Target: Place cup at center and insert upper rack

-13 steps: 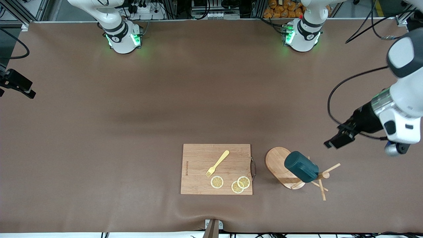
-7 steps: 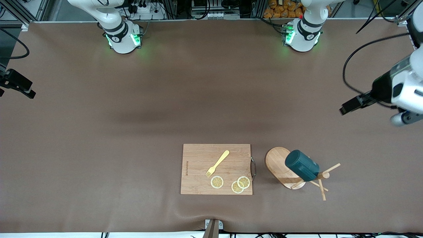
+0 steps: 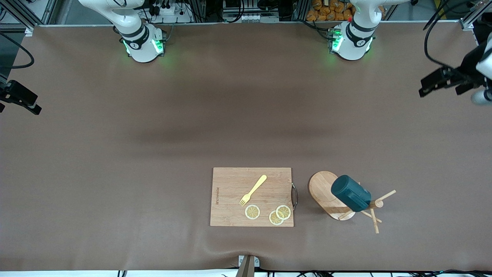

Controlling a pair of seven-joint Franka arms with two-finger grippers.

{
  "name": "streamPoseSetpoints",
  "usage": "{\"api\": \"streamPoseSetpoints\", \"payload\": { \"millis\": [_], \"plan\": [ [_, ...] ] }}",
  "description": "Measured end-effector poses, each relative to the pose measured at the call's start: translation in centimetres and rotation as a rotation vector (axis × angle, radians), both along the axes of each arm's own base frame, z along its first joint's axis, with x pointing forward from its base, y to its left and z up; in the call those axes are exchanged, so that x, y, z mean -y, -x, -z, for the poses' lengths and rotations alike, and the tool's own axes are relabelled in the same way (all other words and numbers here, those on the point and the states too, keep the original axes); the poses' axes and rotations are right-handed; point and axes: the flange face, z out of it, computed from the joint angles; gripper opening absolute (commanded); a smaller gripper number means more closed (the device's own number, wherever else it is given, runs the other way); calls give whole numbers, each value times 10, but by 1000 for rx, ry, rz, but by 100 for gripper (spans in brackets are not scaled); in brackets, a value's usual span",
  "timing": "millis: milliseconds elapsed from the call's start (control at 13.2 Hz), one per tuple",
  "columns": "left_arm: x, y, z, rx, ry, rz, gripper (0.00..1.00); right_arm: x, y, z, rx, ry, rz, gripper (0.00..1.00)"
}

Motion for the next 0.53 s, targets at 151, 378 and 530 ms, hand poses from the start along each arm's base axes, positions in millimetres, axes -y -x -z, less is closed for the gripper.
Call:
{"api": "streamPoseSetpoints", "payload": {
  "millis": [151,378,530],
  "plan": [
    [1,22,-11,-3,1,69,100,0,0,0,0,0,0,100],
    [-3,43,-18,-6,8,113,100,0,0,0,0,0,0,100],
    [4,44,-14,-16,7,129,100,0,0,0,0,0,0,100]
  ]
}}
